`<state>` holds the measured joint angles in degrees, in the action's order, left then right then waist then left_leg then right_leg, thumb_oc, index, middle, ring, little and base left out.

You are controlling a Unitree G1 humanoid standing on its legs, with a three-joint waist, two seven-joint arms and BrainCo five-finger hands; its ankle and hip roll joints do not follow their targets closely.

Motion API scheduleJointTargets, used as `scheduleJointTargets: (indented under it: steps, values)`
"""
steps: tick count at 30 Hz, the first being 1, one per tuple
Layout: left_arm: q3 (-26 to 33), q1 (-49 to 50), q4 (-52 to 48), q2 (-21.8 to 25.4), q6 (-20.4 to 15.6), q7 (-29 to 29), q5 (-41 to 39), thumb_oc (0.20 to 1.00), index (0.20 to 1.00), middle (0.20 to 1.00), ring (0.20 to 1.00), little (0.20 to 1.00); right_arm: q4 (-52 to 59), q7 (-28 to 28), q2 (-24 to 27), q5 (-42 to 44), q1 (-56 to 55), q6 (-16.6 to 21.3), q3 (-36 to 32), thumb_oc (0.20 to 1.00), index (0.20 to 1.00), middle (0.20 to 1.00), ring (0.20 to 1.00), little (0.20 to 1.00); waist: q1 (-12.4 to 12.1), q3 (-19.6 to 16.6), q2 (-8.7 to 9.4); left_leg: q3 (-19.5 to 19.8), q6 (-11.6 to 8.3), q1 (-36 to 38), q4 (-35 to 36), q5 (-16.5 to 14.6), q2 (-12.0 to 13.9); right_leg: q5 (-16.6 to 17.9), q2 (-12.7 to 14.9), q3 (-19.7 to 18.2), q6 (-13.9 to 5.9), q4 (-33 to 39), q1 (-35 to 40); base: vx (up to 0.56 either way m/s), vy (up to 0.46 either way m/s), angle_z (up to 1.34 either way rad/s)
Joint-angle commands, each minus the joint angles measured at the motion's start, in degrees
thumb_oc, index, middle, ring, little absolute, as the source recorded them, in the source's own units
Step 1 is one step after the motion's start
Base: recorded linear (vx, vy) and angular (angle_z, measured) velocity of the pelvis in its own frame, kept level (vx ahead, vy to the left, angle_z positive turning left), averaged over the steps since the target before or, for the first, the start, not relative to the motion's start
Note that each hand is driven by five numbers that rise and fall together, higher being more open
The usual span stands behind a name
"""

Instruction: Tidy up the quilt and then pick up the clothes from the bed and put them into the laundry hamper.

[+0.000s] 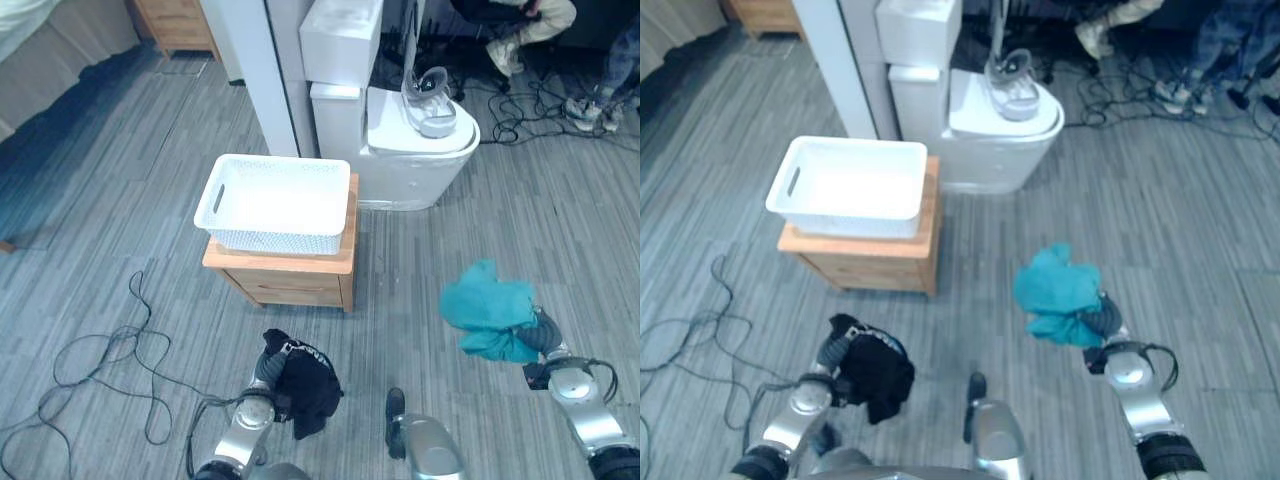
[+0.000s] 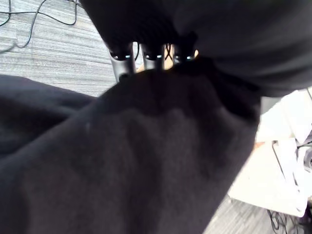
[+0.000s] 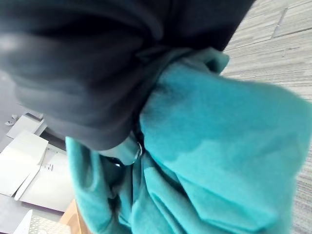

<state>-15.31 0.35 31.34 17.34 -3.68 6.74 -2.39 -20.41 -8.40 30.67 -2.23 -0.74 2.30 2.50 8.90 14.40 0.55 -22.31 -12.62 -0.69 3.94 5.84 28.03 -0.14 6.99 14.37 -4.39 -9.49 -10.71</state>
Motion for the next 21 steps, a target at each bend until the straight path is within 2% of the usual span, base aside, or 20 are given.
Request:
scheduleJointTargets:
  steps: [1, 2, 3, 5, 6, 7, 8, 9, 10, 11, 12, 13, 14, 15, 16, 17, 18, 21]
  values:
    - [3.6, 1.9, -6.8, 6.0, -3.9, -0.5, 2.1, 0.200, 0.200, 0.200, 0.200, 0.200, 4.2, 0.6, 0.6, -0.6, -1.4, 3.0, -0.7, 0.200, 0.200, 0.200, 0.200, 0.200, -0.2, -3.0, 0.22, 0.2, -2.38, 2.7, 0.8, 3.3, -2.6, 6.4, 13.2, -0.5, -10.61, 11.2, 9.3, 0.01, 0.392, 0.06]
    - [4.4, 3.0, -7.3, 6.4, -3.6, -0.5, 2.2, 0.200, 0.200, 0.200, 0.200, 0.200, 4.2, 0.7, 0.2, -1.9, -0.9, 2.3, -0.5, 0.200, 0.200, 0.200, 0.200, 0.200, -0.9, -2.5, 1.07, 0.7, -2.19, 3.0, 0.5, 1.0, -4.5, 10.5, 15.6, -0.7, -10.61, 10.4, 9.0, -0.01, 0.183, 0.08]
    - [4.5, 3.0, -7.4, 6.5, -3.5, -0.5, 2.2, 0.200, 0.200, 0.200, 0.200, 0.200, 4.2, 0.6, 0.1, -1.9, -0.8, 2.3, -0.5, 0.200, 0.200, 0.200, 0.200, 0.200, -1.0, -2.6, 1.20, 0.6, -2.15, 2.9, 0.5, 1.2, -4.6, 10.7, 15.6, -0.9, -10.61, 10.4, 8.8, -0.03, 0.227, -0.11]
    - [5.3, 4.0, -7.4, 7.5, -3.2, -0.5, 2.6, 0.200, 0.200, 0.200, 0.200, 0.200, 3.8, 1.0, -0.8, -2.5, 1.2, 1.9, 1.1, 0.200, 0.200, 0.200, 0.200, 0.200, -2.2, -1.4, 2.80, -0.6, -1.13, 3.8, 0.2, -0.5, -6.3, 15.4, 17.4, -1.1, -10.61, 8.0, 6.2, -0.06, 0.163, -0.15]
    - [6.2, 5.1, -7.4, 8.4, -2.9, -0.5, 2.7, 0.200, 0.200, 0.200, 0.200, 0.200, 4.2, 1.5, -1.0, -3.2, 2.4, 2.0, 2.4, 0.200, 0.200, 0.200, 0.200, 0.200, -3.3, -0.7, 3.32, -2.4, -0.14, 5.3, -0.1, -2.0, -7.2, 16.5, 18.3, 1.8, -10.61, 6.7, 4.5, -0.04, 0.165, -0.18]
    - [6.3, 5.1, -7.5, 8.4, -2.9, -0.5, 2.7, 0.200, 0.200, 0.200, 0.200, 0.200, 4.1, 1.5, -1.1, -3.3, 2.5, 2.0, 2.5, 0.200, 0.200, 0.200, 0.200, 0.200, -3.3, -0.7, 3.39, -2.5, -0.12, 5.4, -0.1, -2.0, -7.3, 16.5, 18.3, 1.7, -10.61, 6.6, 4.5, 0.02, 0.274, -0.75]
    - [6.4, 6.4, -7.7, 8.5, -2.6, -1.0, 2.3, 0.200, 0.200, 0.200, 0.200, 0.200, 4.5, 1.5, -0.8, -3.8, 3.4, 2.1, 3.3, 0.200, 0.200, 0.200, 0.200, 0.200, -3.2, -0.1, 3.94, -3.4, 1.12, 6.6, 0.0, -2.9, -8.9, 14.2, 15.9, 2.4, -10.61, 5.5, 3.5, 0.03, 0.181, -0.89]
    - [6.4, 6.5, -7.8, 8.5, -2.6, -1.0, 2.3, 0.200, 0.200, 0.200, 0.200, 0.200, 4.4, 1.5, -0.8, -3.8, 3.4, 2.1, 3.3, 0.200, 0.200, 0.200, 0.200, 0.200, -3.2, -0.1, 3.96, -3.5, 1.11, 6.7, -0.1, -3.0, -8.9, 14.1, 15.9, 2.3, -10.61, 5.3, 3.4, 0.05, 0.246, -0.76]
    - [6.3, 6.4, -7.6, 8.4, -2.5, -1.3, 2.1, 0.200, 0.200, 0.200, 0.200, 0.200, 4.6, 1.6, -1.0, -3.3, 3.5, 2.1, 3.3, 0.200, 0.200, 0.200, 0.200, 0.200, -2.7, 0.1, 4.24, -3.3, 1.78, 7.0, 0.0, -3.3, -9.7, 12.7, 13.7, 0.8, -10.61, 4.6, 2.7, 0.02, 0.067, -0.18]
    - [6.3, 6.4, -7.5, 8.4, -2.5, -1.3, 2.1, 0.200, 0.200, 0.200, 0.200, 0.200, 4.6, 1.6, -1.0, -3.2, 3.5, 2.1, 3.3, 0.200, 0.200, 0.200, 0.200, 0.200, -2.8, 0.2, 4.24, -3.4, 1.76, 7.1, 0.0, -3.4, -9.7, 12.5, 13.7, 0.7, -10.61, 4.4, 2.6, 0.01, 0.162, -0.06]
    - [5.9, 5.9, -7.1, 8.4, -2.4, -1.5, 2.1, 0.200, 0.200, 0.200, 0.200, 0.200, 4.7, 1.8, -1.1, -2.3, 3.4, 2.4, 3.3, 0.200, 0.200, 0.200, 0.200, 0.200, -2.3, 0.4, 4.45, -3.1, 2.54, 7.1, -0.1, -3.8, -10.6, 9.9, 11.1, -1.3, -10.61, 3.6, 2.4, -0.02, 0.232, 0.00]
    - [5.6, 5.2, -6.5, 8.1, -2.5, -1.6, 2.1, 0.200, 0.200, 0.200, 0.200, 0.200, 4.8, 2.3, -1.2, -0.7, 3.5, 2.7, 3.4, 0.200, 0.200, 0.200, 0.200, 0.200, -2.0, 0.7, 5.01, -2.7, 3.86, 7.3, -0.6, -5.0, -12.9, 7.0, 8.8, -3.1, -10.13, 4.3, 4.0, -0.02, 0.277, -0.01]
    - [5.2, 4.7, -6.6, 8.0, -2.4, -1.7, 2.2, 0.200, 0.200, 0.200, 0.200, 0.200, 4.8, 2.2, -1.4, -0.2, 3.2, 2.7, 3.4, 0.200, 0.200, 0.200, 0.200, 0.200, -1.8, 0.5, 5.00, -2.2, 4.26, 7.1, -1.0, -5.6, -13.8, 5.6, 8.3, -3.6, -9.55, 5.4, 5.0, -0.01, 0.256, -0.03]
    - [5.0, 3.9, -6.8, 7.3, -2.4, -1.9, 2.5, 0.200, 0.200, 0.200, 0.200, 0.200, 4.8, 2.8, -1.6, 0.4, 2.6, 2.6, 3.4, 0.200, 0.200, 0.200, 0.200, 0.200, -1.2, 0.0, 5.00, -1.5, 4.88, 6.9, -3.1, -6.7, -15.0, 4.2, 7.4, -6.3, -8.78, 6.4, 6.2, -0.01, 0.114, 0.00]
    - [5.1, 3.9, -6.8, 7.3, -2.4, -1.8, 2.5, 0.200, 0.200, 0.200, 0.200, 0.200, 4.8, 2.8, -1.6, 0.4, 2.7, 2.6, 3.4, 0.200, 0.200, 0.200, 0.200, 0.200, -1.3, 0.0, 5.07, -1.5, 4.89, 6.6, -3.2, -6.5, -15.0, 4.4, 7.4, -6.3, -8.67, 6.5, 6.0, 0.04, 0.099, 0.00]
    - [11.3, 2.1, 37.9, 1.6, 2.3, 4.3, 4.6, 0.200, 0.200, 0.200, 0.200, 0.200, -22.0, 7.3, -3.1, 3.8, 6.4, -2.3, 7.6, 0.200, 0.200, 0.200, 0.200, 0.200, -7.6, 1.5, 0.51, 8.8, -2.38, -2.1, 0.9, 5.7, -4.2, 3.3, 12.0, -8.9, -10.61, 12.4, 6.7, 0.00, 0.000, 0.00]
    - [10.4, 2.2, 36.4, 0.6, 2.2, 4.2, 4.6, 0.200, 0.200, 0.200, 0.200, 0.200, -22.0, 6.8, -2.9, 3.7, 6.6, -2.4, 7.5, 0.200, 0.200, 0.200, 0.200, 0.200, -7.2, 0.7, -0.26, 8.2, -2.38, -2.5, 1.1, 5.5, -4.0, 3.2, 11.2, -7.2, -10.61, 13.2, 7.6, 0.00, 0.000, 0.00]
    - [9.5, 2.2, 35.1, -0.3, 1.7, 4.6, 4.5, 0.200, 0.200, 0.200, 0.200, 0.200, -22.0, 6.3, -3.0, 4.1, 6.7, -2.1, 7.5, 0.200, 0.200, 0.200, 0.200, 0.200, -7.0, 0.2, -0.85, 7.7, -2.38, -2.2, 1.0, 5.6, -3.9, 3.4, 11.0, -5.8, -10.61, 14.0, 8.9, -0.02, 0.020, 0.18]
